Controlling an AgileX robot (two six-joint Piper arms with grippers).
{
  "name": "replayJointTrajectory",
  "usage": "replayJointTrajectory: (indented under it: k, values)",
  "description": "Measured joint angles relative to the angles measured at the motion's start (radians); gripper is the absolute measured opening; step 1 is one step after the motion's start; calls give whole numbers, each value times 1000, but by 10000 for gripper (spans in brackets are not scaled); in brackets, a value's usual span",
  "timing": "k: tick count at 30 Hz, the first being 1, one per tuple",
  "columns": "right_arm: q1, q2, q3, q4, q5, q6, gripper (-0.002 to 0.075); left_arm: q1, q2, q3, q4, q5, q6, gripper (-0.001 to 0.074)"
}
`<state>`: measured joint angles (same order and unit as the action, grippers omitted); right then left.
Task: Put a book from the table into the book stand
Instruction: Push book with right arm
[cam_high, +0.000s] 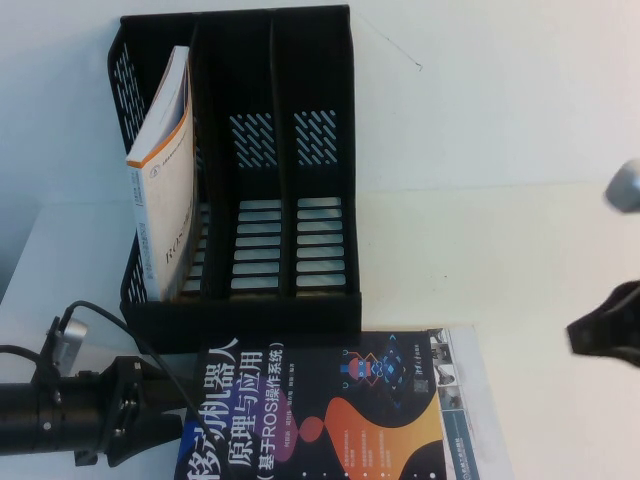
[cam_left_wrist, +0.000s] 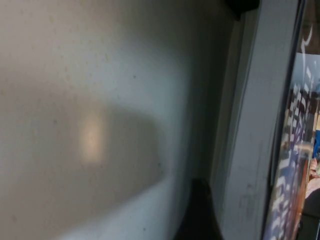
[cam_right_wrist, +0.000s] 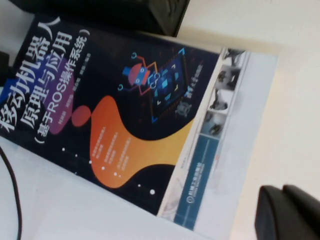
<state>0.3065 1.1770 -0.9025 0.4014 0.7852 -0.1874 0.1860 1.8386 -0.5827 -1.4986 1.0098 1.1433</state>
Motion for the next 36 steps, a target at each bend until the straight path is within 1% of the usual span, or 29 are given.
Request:
replayJointTrajectory:
  k: [4,7,12,16,26,30,33,36]
  values:
    - [4,161,49,164,-92,-119,0,0,27,-9,-6,11,12,489]
    - [24,315,32,242,-143,-181,1,0,33,-9,-8,15,14,489]
    - [58,503,-35,272,-174,-216,0,0,35,-9,-10,22,17,489]
    - [80,604,-74,277,-181,-232,1,0,35,-9,-12,26,19,489]
    - [181,682,-149,267,-209,-237,1,4,35,-10,-12,36,25,461]
    - [196,684,-180,263,-211,-237,1,7,37,-10,-12,28,34,449]
    - [196,684,-190,257,-211,-223,1,7,37,-10,-12,26,38,415]
    - [198,684,-197,226,-209,-187,1,7,37,-10,-8,26,45,348]
